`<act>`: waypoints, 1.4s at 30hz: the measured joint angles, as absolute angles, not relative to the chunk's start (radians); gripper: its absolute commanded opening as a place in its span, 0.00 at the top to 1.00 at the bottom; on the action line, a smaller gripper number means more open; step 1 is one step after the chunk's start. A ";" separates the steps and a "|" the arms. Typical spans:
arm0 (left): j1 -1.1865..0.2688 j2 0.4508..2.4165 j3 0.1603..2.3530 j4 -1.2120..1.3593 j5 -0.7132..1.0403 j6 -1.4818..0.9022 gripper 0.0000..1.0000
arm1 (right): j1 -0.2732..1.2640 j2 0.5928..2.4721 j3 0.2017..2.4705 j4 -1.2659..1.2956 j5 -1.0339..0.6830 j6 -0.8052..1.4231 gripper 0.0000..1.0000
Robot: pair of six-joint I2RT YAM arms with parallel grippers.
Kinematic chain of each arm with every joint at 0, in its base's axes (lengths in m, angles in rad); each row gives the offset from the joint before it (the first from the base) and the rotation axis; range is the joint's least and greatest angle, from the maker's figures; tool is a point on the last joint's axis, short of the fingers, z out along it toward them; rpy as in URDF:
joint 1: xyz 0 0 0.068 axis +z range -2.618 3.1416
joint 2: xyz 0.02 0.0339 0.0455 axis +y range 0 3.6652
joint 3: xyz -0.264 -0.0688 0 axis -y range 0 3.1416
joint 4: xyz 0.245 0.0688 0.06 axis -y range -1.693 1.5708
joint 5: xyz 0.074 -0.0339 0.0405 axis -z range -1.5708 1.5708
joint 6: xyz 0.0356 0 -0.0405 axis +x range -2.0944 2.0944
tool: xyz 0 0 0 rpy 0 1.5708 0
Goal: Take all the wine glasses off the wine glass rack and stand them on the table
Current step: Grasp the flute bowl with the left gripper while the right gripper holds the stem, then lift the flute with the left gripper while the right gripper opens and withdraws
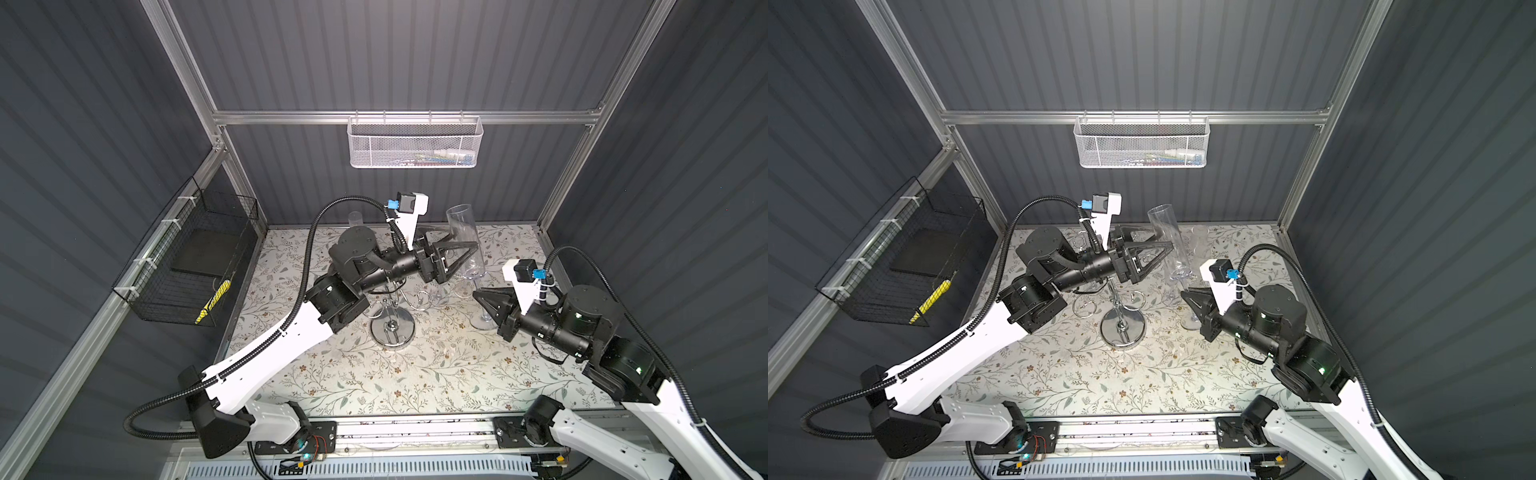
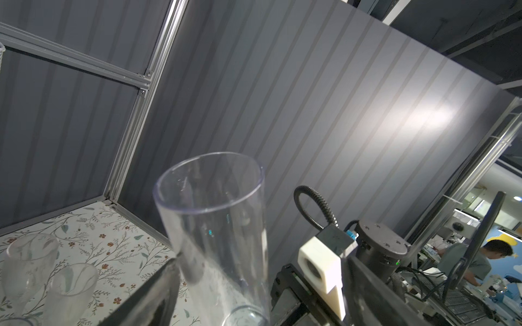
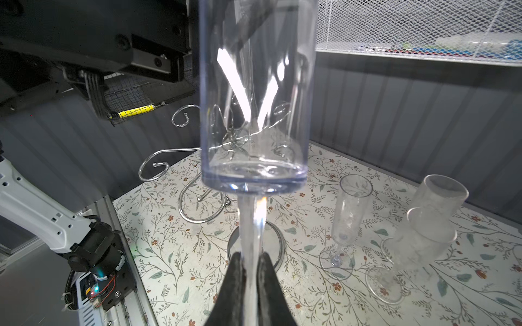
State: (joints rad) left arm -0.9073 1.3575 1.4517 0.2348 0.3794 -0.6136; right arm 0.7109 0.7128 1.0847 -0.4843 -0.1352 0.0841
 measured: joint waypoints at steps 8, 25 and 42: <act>-0.905 1.393 1.450 0.279 0.376 -0.661 0.22 | 0.744 0.717 1.084 -0.474 -0.101 0.070 1.00; -0.905 1.393 1.430 0.314 0.313 -0.667 0.37 | 0.773 0.723 1.084 -0.476 -0.077 0.062 1.00; -0.905 1.390 1.356 0.410 0.285 -0.697 0.54 | 0.795 0.735 1.084 -0.487 -0.046 0.062 0.98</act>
